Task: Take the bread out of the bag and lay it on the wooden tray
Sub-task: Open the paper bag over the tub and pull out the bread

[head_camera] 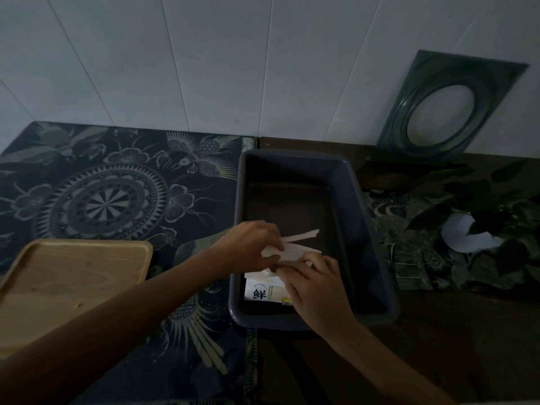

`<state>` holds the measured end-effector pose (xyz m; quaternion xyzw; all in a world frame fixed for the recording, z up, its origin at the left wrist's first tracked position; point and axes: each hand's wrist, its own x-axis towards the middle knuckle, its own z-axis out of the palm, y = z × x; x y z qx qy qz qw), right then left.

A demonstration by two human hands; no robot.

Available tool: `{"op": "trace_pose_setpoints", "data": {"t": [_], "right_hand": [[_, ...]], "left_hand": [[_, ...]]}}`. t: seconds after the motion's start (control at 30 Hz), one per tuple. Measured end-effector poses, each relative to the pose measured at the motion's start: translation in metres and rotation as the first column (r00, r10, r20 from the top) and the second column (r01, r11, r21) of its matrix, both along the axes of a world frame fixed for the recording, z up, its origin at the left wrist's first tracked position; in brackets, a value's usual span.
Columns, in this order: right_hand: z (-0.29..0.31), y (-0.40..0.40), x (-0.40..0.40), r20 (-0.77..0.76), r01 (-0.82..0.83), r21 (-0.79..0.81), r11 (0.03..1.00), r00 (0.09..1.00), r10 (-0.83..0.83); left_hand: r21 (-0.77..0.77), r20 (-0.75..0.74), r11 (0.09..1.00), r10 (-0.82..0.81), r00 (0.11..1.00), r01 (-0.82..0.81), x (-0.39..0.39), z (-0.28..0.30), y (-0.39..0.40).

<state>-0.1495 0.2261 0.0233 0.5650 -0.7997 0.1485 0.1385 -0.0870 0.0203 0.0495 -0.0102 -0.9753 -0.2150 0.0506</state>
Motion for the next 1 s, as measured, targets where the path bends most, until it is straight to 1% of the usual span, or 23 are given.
{"op": "trace_pose_setpoints", "data": {"t": [0.1,0.2,0.37,0.47,0.63,0.8,0.9,0.93,1.0], "right_hand": [[0.005,0.007,0.006,0.065,-0.016,0.024,1.000,0.998,0.015],[0.012,0.015,0.009,0.099,-0.045,0.073,0.996,0.994,0.038],[0.023,0.026,0.017,0.148,-0.100,0.157,0.983,0.986,0.076],[0.029,0.035,0.023,0.213,-0.079,0.224,0.971,0.977,0.030],[0.036,0.050,0.033,0.223,-0.043,0.293,0.955,0.974,-0.024],[0.040,0.049,0.035,0.246,-0.074,0.387,0.919,0.969,-0.025],[0.042,0.045,0.037,0.307,-0.084,0.469,0.879,0.949,-0.074],[0.044,0.044,0.039,0.309,-0.076,0.473,0.878,0.947,-0.085],[0.048,0.038,0.041,0.301,-0.033,0.414,0.910,0.948,-0.103]], "left_hand": [[-0.024,-0.001,0.999,0.022,1.000,-0.022,-0.009,0.008,-0.003],[-0.054,0.000,0.998,0.025,1.000,-0.025,-0.017,0.013,-0.007],[0.002,-0.025,0.999,0.033,0.999,-0.033,-0.021,0.012,-0.014],[0.014,-0.047,0.999,0.030,0.998,-0.030,-0.020,0.011,-0.018],[-0.009,-0.026,0.999,0.048,0.999,-0.048,-0.018,0.014,-0.031],[-0.005,-0.036,1.000,0.011,0.999,-0.011,-0.016,0.016,-0.028],[0.007,-0.034,1.000,-0.001,0.999,0.001,-0.013,0.015,-0.027],[0.012,-0.035,1.000,-0.007,0.999,0.008,-0.013,0.015,-0.026],[0.016,-0.041,0.999,-0.031,0.999,0.032,-0.011,0.013,-0.022]]}}
